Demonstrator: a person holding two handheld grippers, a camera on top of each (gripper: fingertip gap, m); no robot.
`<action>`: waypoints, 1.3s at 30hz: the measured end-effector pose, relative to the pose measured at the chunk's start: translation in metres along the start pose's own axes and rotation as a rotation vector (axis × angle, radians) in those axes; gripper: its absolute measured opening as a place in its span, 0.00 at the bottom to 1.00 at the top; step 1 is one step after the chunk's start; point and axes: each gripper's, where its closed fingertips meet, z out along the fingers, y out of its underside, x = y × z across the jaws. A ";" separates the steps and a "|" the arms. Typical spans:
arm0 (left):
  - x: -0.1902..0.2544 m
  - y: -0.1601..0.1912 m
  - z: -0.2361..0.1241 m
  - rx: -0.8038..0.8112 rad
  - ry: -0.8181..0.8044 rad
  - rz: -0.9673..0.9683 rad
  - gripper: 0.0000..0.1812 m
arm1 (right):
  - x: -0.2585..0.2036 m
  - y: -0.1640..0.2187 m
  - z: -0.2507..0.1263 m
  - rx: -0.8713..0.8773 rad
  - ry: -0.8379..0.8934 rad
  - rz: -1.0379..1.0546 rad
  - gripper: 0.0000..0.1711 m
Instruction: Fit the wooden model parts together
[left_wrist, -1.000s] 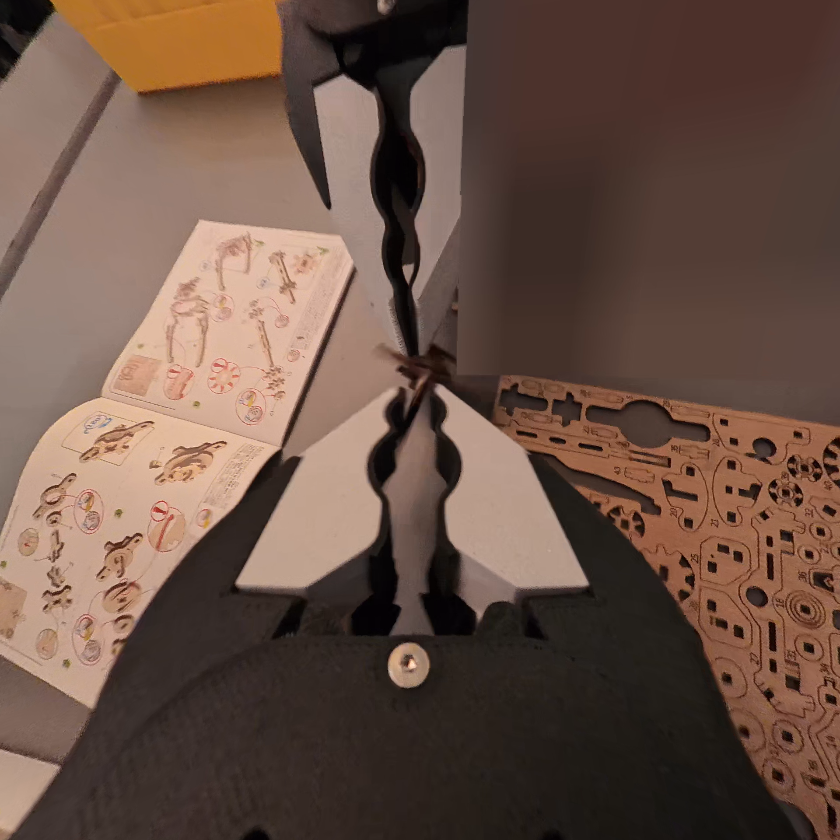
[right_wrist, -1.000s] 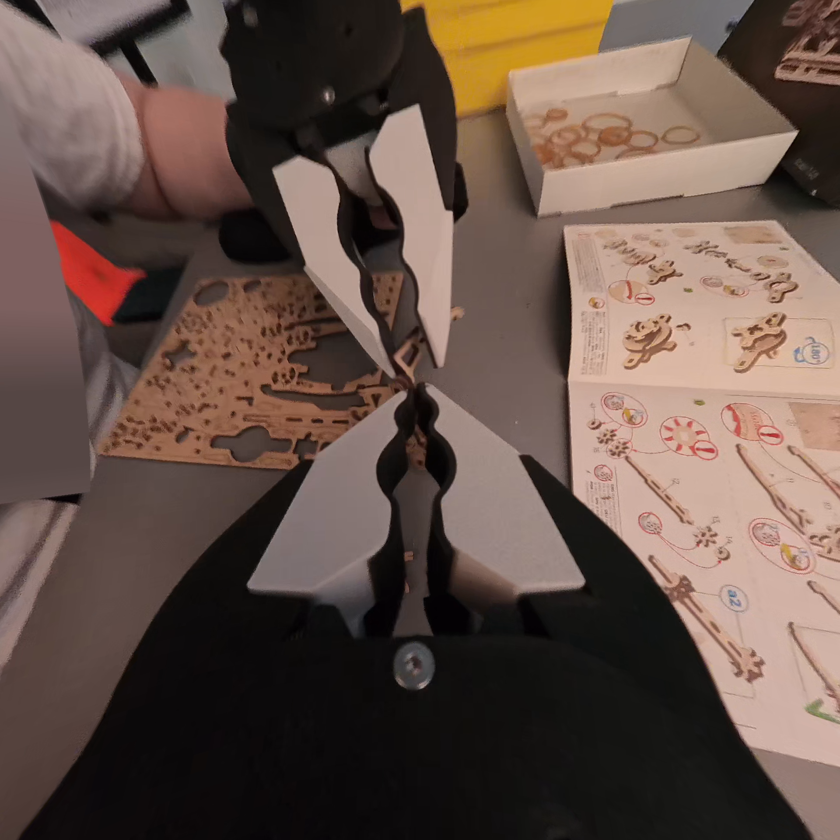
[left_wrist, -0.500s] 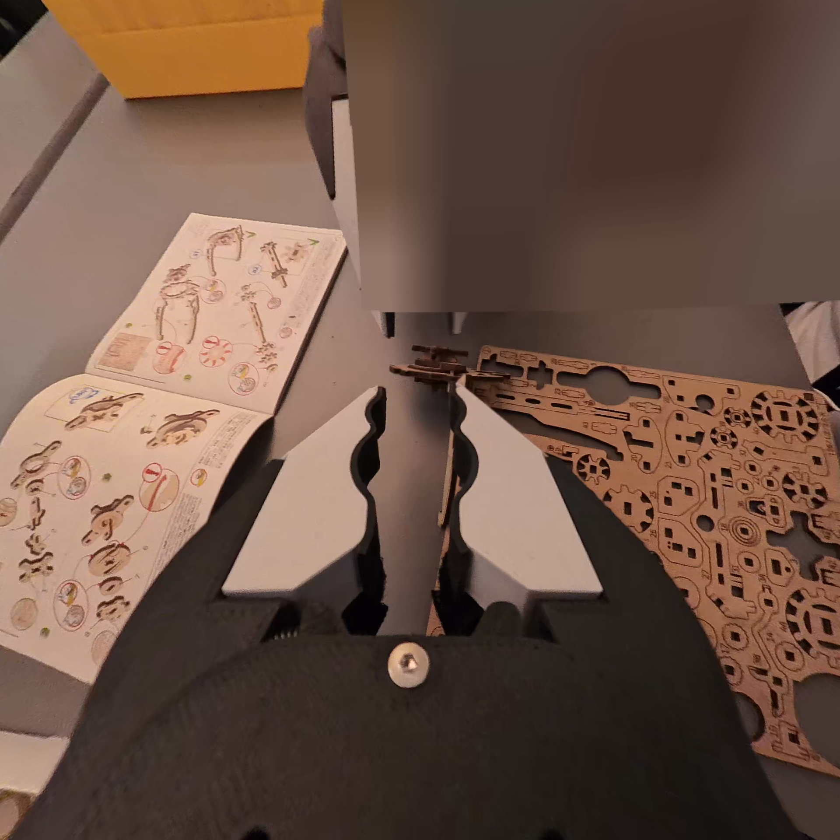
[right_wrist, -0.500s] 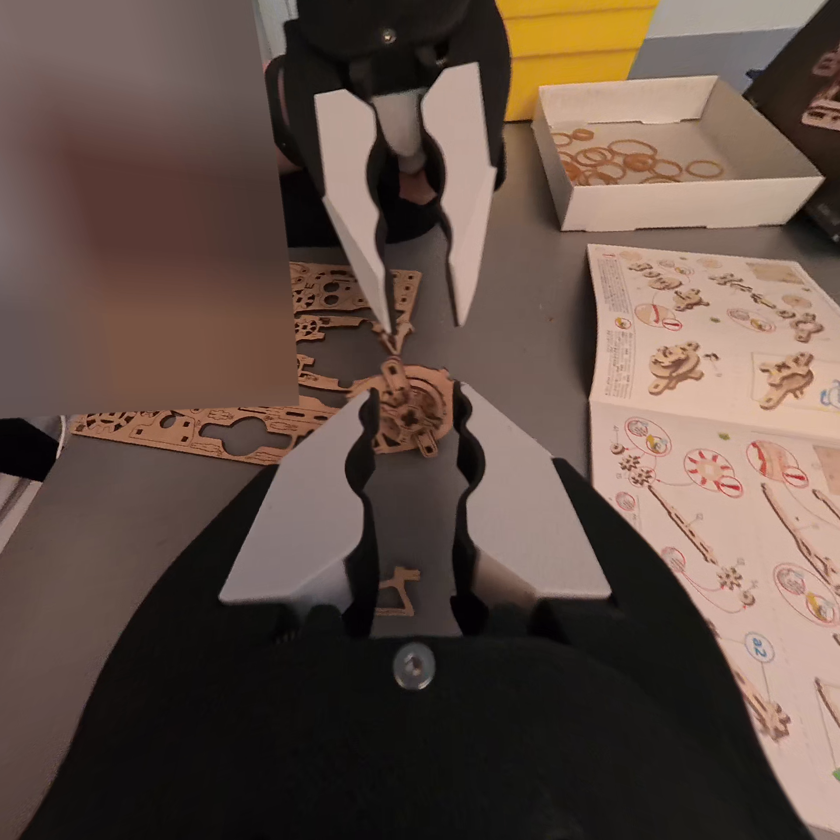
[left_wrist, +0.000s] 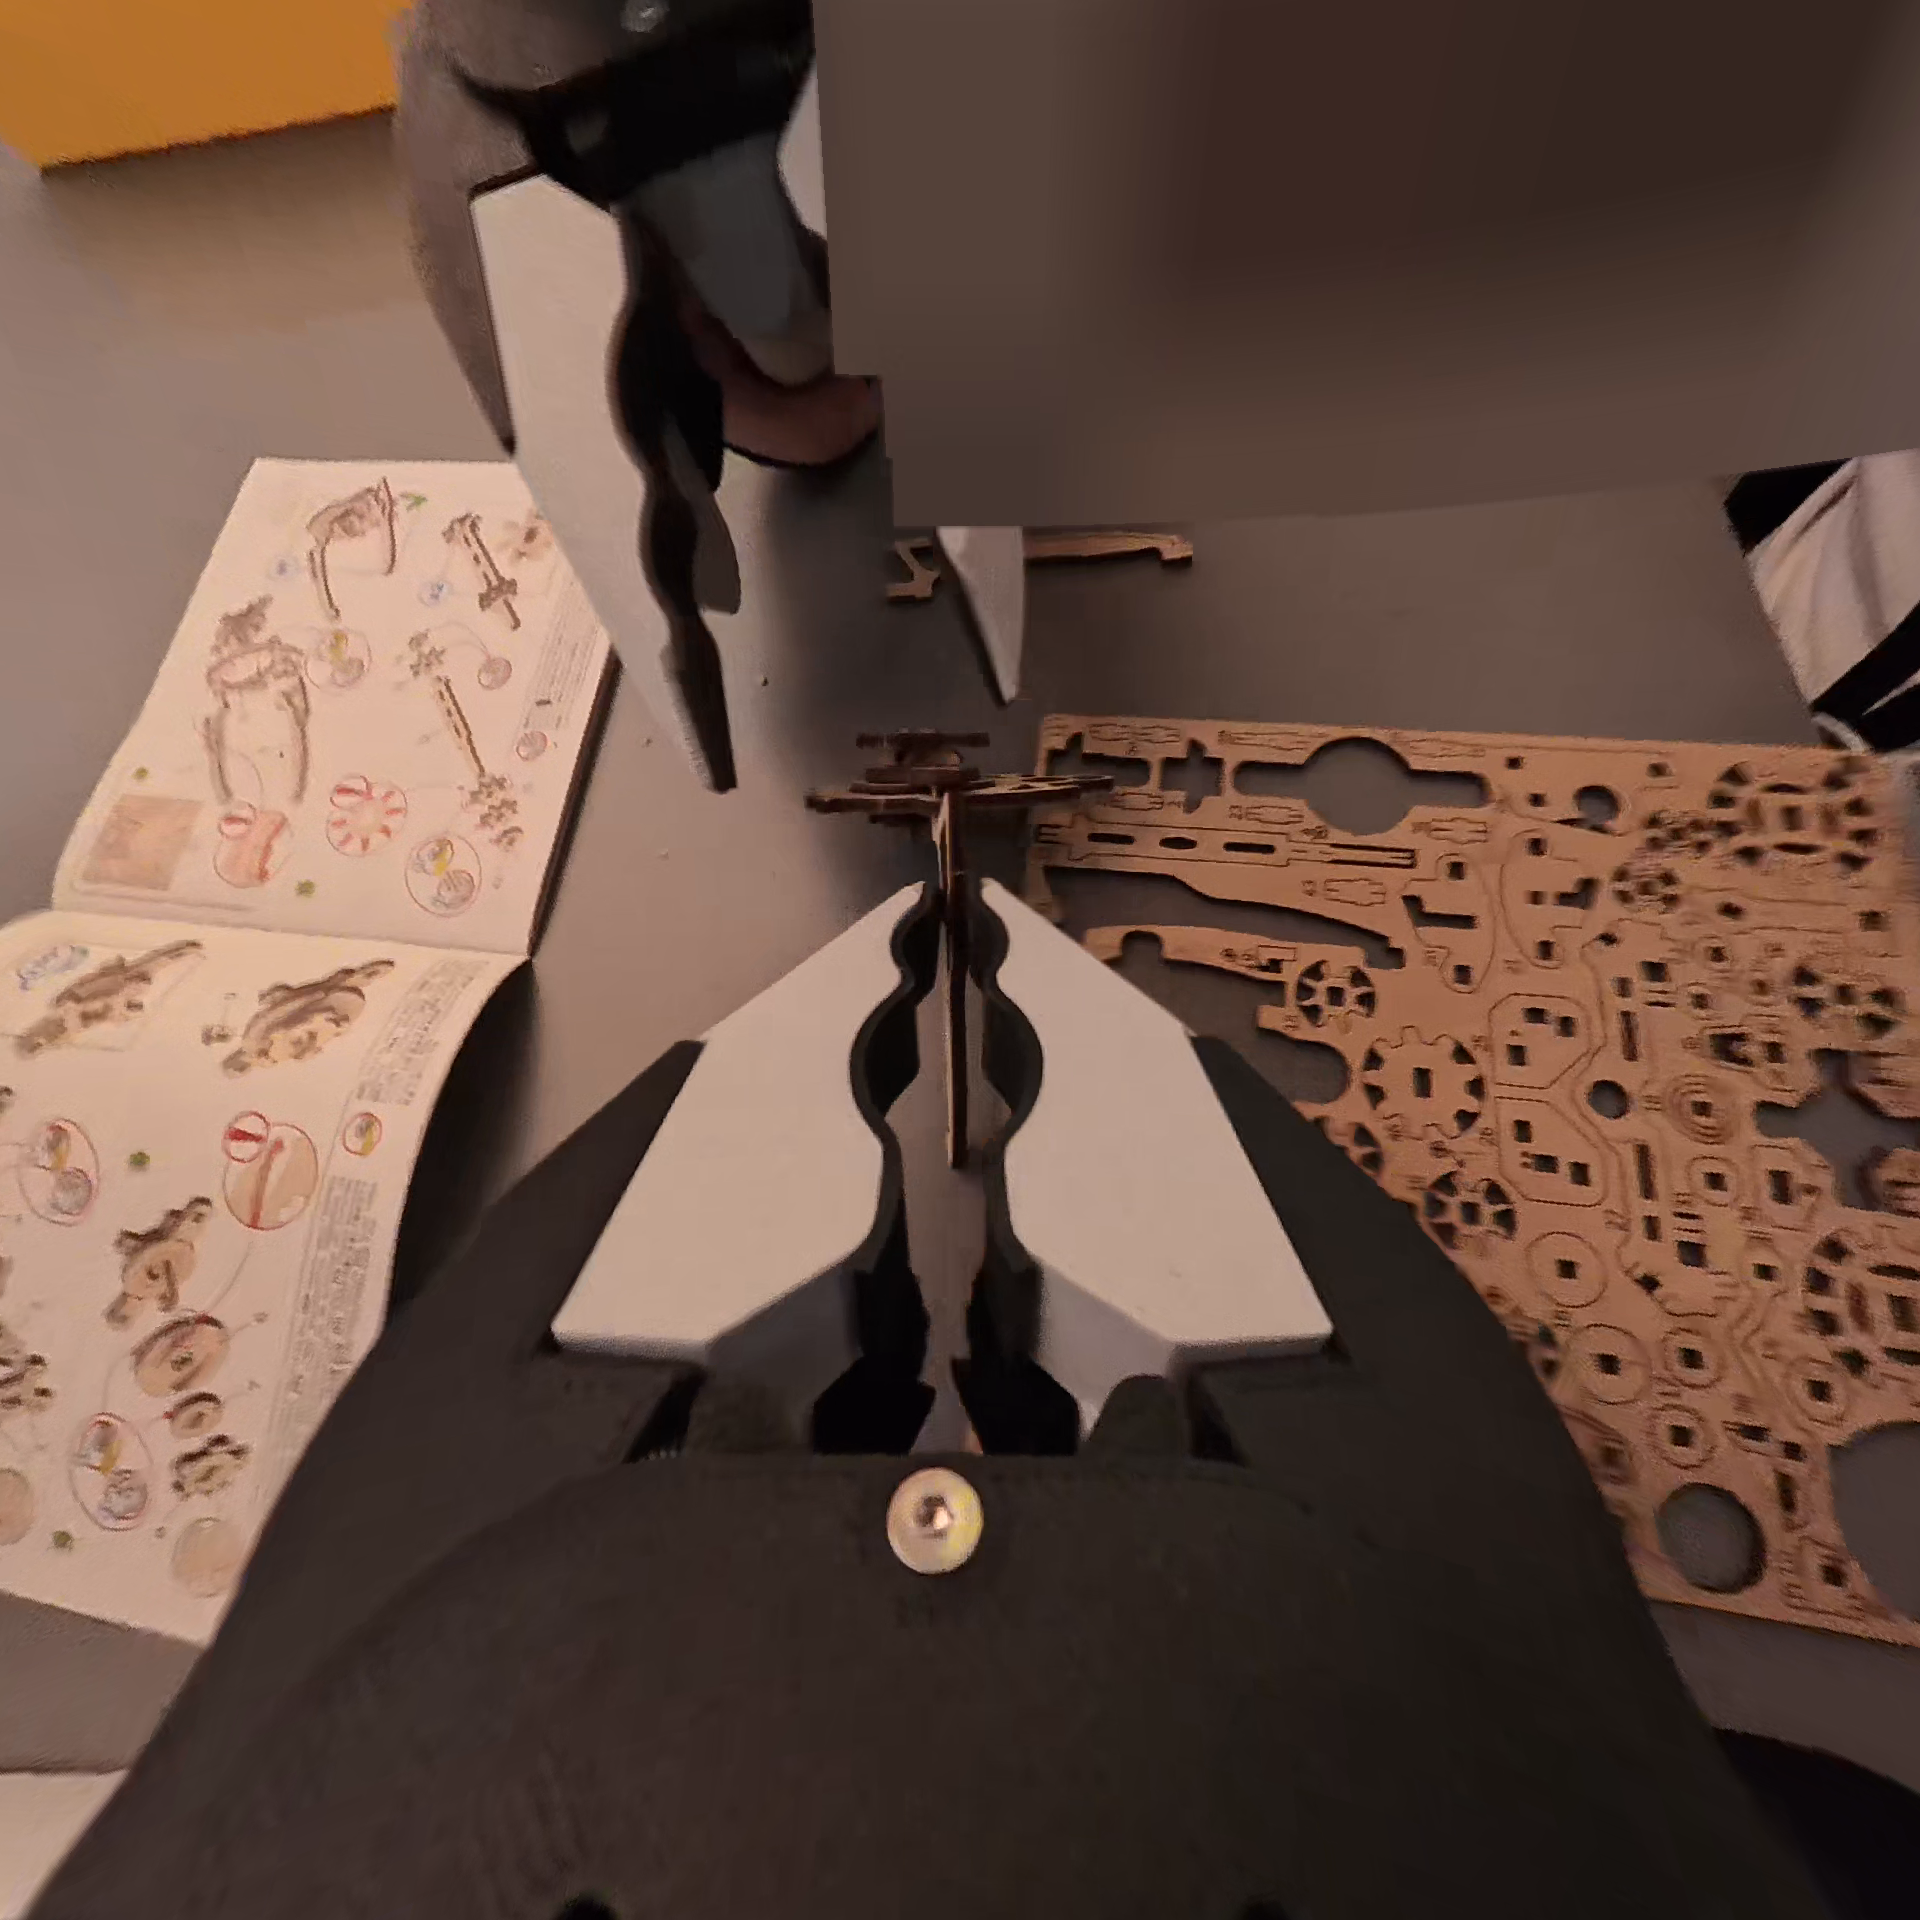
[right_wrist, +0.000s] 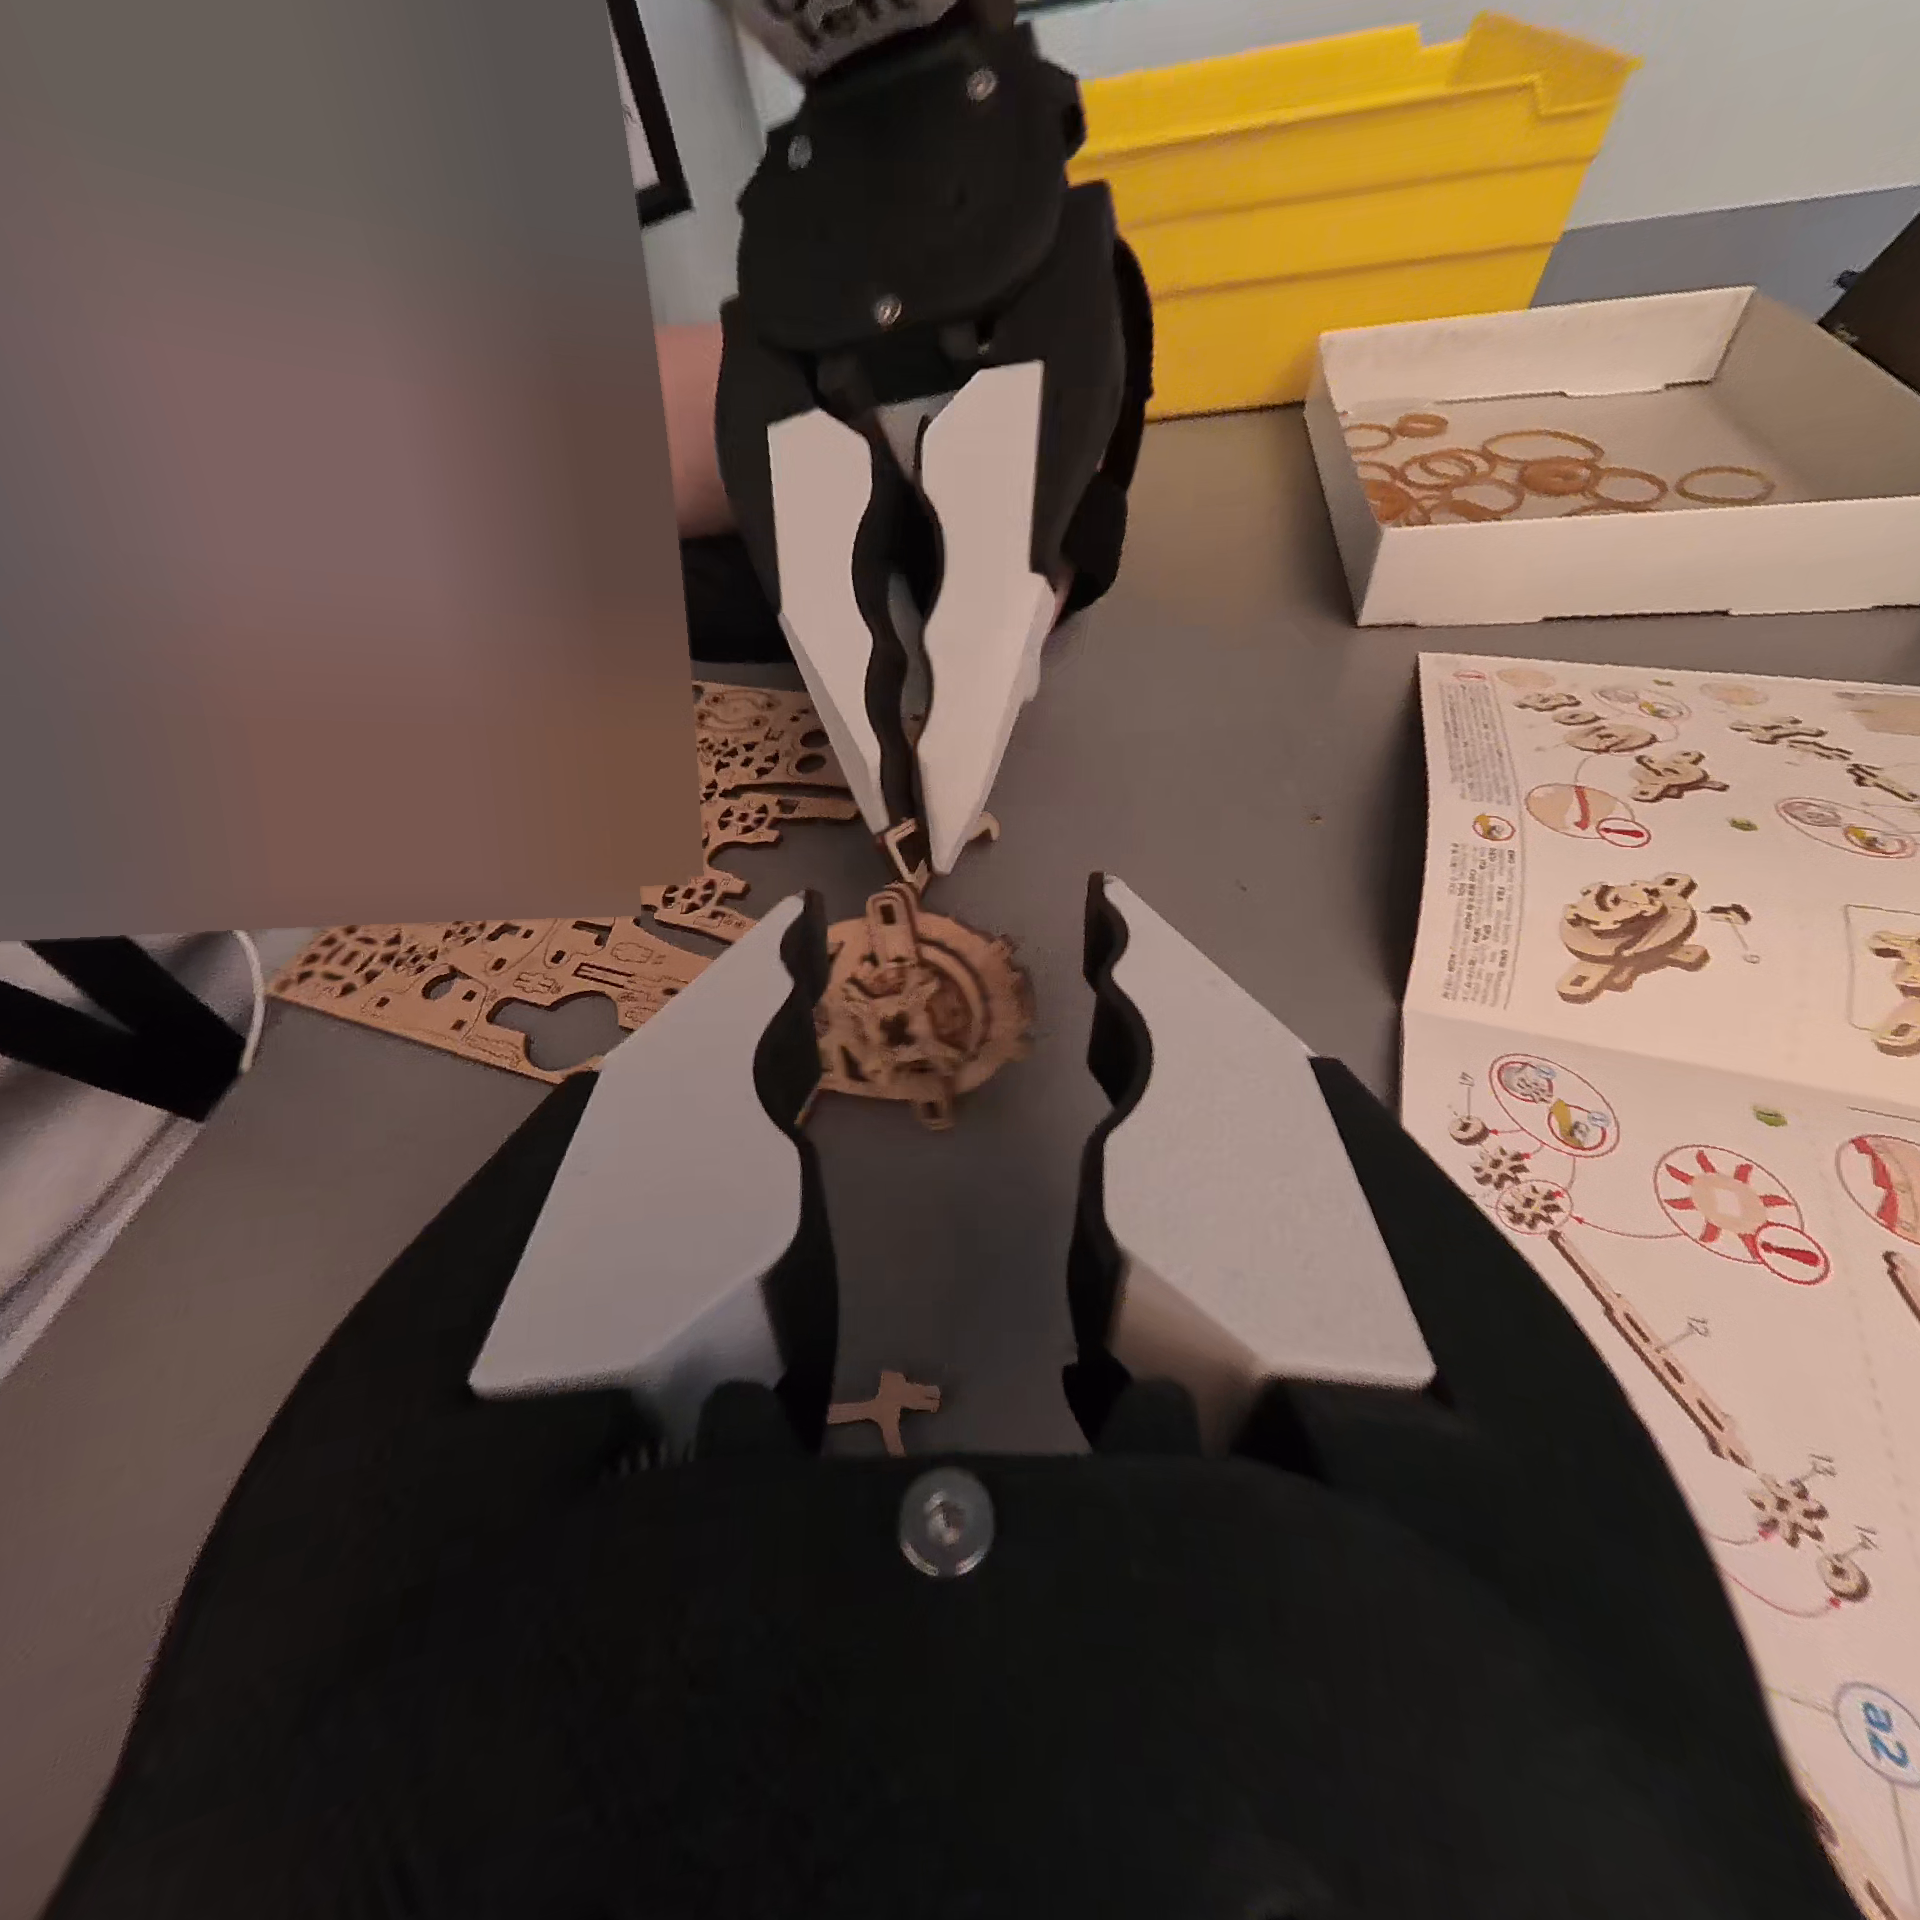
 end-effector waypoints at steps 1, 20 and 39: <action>0.002 -0.003 0.000 0.010 -0.005 0.045 0.00 | -0.001 -0.002 -0.002 0.017 -0.020 0.014 0.28; -0.033 -0.042 -0.029 0.294 -0.160 -0.090 0.34 | -0.033 -0.012 -0.008 0.043 -0.192 -0.002 0.07; -0.017 -0.053 -0.012 0.250 -0.252 0.026 0.06 | -0.011 -0.044 -0.021 0.142 0.217 -0.319 0.09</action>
